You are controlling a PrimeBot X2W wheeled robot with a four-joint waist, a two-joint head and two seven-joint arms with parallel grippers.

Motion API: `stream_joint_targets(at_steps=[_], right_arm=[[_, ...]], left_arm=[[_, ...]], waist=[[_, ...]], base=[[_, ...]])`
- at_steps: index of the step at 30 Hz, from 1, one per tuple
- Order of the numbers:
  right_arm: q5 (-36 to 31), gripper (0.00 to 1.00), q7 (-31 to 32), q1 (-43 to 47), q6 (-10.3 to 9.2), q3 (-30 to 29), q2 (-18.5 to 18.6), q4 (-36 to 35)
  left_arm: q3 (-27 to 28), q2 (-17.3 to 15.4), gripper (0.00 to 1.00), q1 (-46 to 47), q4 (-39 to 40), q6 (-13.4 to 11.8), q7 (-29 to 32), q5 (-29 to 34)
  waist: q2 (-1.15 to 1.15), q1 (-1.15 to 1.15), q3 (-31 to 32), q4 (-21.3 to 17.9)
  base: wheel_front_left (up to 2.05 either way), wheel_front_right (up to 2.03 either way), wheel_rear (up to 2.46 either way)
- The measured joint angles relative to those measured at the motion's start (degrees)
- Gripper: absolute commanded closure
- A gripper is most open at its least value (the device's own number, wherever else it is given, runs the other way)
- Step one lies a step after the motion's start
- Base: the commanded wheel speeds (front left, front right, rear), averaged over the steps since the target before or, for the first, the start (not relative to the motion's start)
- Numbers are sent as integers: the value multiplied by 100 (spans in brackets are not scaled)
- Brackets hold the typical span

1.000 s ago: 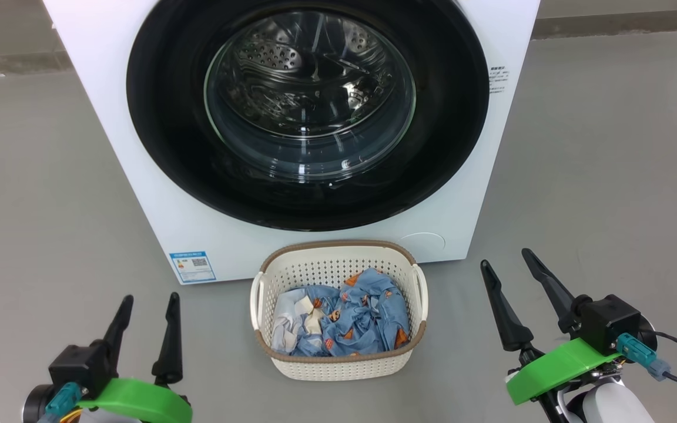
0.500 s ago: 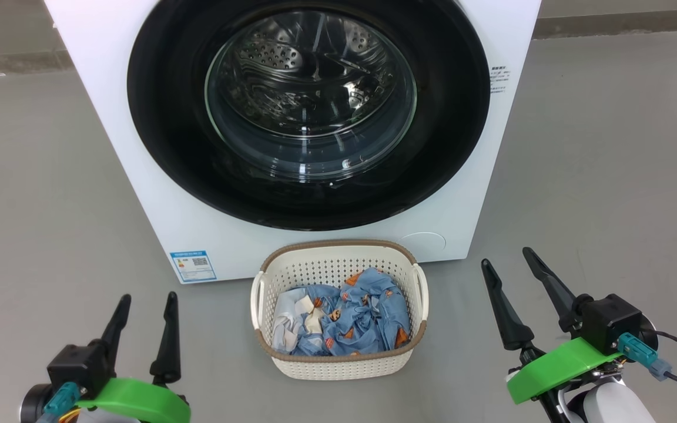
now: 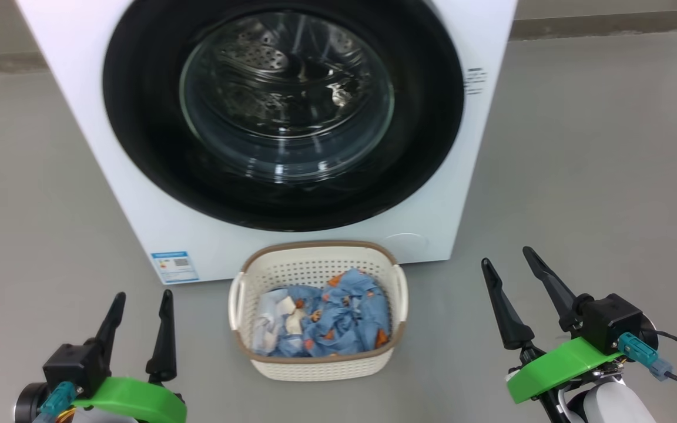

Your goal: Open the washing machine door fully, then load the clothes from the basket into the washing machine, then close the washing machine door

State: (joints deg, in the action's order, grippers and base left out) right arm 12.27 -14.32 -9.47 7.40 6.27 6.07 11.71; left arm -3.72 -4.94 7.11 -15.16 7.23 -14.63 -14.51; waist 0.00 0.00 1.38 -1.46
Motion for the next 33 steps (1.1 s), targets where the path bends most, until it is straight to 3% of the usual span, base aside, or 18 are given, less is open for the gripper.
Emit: stream_joint_targets(at_steps=[14,33], right_arm=[[0,0,0,0,0,-101,11,-37],[0,0,0,1,0,-101,4,-54]], left_arm=[[-49,23,0,-1,40,3,0,-132],[-52,16,0,-1,27,8,0,-138]], waist=[[0,0,-23,-24],[0,0,-48,3]], base=[[88,90,-178],[6,6,-13]])
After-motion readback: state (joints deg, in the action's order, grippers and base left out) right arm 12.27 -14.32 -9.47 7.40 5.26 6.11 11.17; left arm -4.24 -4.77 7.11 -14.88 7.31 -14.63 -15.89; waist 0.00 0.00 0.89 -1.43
